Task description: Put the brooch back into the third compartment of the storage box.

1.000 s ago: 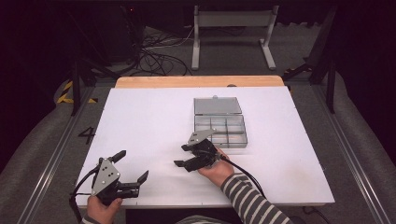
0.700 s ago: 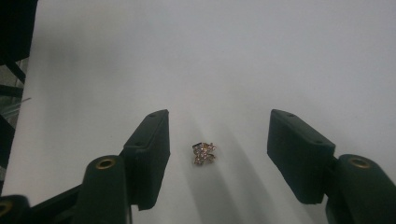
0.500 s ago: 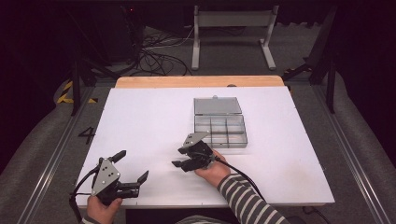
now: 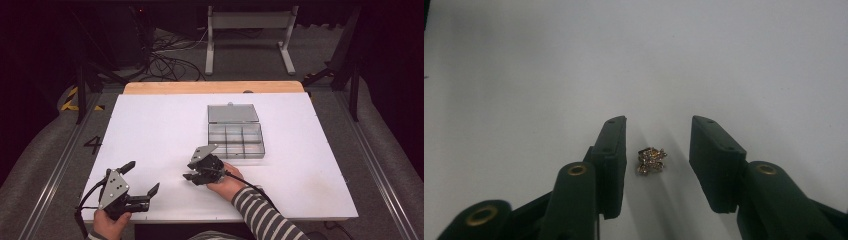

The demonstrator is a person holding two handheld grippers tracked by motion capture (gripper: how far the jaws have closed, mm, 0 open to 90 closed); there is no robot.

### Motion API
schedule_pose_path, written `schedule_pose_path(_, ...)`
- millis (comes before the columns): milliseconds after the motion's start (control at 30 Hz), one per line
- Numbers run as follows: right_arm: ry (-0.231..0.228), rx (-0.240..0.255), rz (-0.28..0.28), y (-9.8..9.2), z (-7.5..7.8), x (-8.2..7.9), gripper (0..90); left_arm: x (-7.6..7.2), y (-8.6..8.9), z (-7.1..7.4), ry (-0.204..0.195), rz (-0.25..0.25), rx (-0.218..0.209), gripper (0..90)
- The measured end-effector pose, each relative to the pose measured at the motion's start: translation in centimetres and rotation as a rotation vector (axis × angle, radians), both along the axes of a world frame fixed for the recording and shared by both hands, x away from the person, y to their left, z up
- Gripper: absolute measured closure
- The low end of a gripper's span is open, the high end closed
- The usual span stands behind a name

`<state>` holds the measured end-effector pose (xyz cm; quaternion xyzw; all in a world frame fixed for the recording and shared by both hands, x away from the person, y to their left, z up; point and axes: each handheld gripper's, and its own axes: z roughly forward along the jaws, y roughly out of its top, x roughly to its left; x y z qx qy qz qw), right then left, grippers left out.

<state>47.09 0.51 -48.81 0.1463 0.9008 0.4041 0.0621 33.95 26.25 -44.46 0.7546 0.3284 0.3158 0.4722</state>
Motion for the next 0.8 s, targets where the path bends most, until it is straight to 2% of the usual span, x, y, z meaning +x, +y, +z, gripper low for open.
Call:
schedule_pose_path(433,-0.026,-0.042,-0.005,0.46,-0.15,-0.34,76.1,0.02,-0.01,0.02,-0.001,0.002,0.007,5.2)
schedule_pose_path(800,-0.043,-0.043,-0.001,0.48,-0.06,-0.48,77.3,0.0,0.0,0.02,-0.001,0.002,0.006,5.2)
